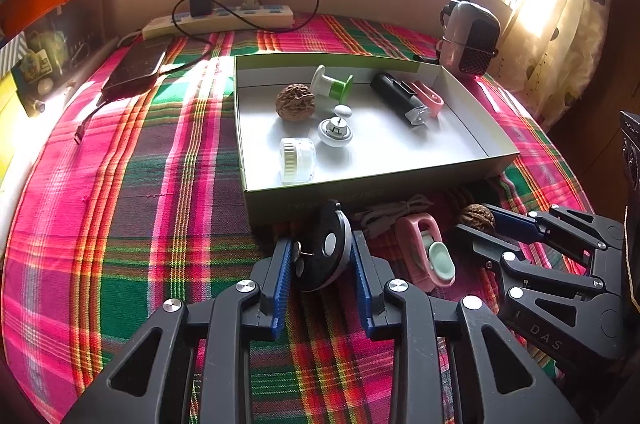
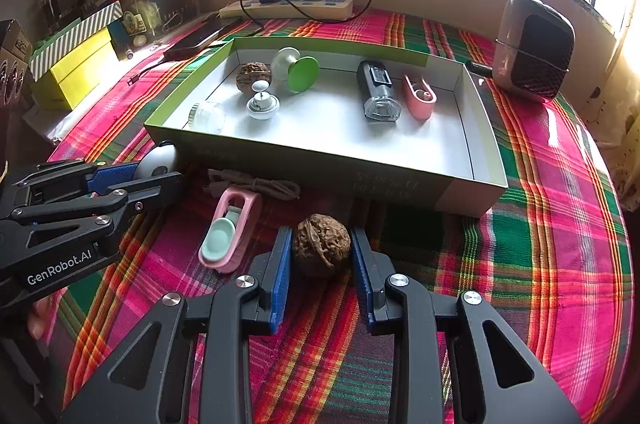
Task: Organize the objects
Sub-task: 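Close the left tool on the black disc while the right tool closes on the walnut, then lift the disc with the left tool while the right tool carries the walnut over the box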
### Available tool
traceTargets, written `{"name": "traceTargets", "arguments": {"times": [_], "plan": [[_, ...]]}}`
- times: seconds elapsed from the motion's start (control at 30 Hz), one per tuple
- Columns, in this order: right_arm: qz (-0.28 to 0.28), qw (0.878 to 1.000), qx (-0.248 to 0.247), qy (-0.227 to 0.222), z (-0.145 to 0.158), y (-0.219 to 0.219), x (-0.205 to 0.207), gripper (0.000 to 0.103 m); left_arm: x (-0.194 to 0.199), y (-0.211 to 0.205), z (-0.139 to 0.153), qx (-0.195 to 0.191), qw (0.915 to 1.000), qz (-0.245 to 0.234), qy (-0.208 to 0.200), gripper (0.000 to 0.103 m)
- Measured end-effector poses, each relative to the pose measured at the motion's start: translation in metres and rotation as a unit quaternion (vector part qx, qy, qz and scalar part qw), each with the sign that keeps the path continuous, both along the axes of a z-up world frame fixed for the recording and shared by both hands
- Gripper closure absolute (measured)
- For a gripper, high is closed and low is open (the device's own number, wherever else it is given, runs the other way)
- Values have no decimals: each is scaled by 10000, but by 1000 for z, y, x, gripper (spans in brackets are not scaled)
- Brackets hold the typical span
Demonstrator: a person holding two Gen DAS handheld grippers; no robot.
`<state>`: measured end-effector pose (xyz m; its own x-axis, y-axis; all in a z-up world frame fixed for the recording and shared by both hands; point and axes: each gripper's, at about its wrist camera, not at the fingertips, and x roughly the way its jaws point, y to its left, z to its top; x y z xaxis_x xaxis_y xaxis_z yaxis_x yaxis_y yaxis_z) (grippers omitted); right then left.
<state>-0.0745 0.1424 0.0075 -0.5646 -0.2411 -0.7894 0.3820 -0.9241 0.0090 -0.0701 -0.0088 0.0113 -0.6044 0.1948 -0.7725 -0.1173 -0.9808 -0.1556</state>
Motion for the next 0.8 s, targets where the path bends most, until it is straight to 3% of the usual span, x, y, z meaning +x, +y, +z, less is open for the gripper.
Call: {"name": "traceTargets", "arguments": {"times": [0.8], "plan": [[30,9997,-231,76,10,8,4,73,11,4,12,-87,9998,-12,159,77]]}}
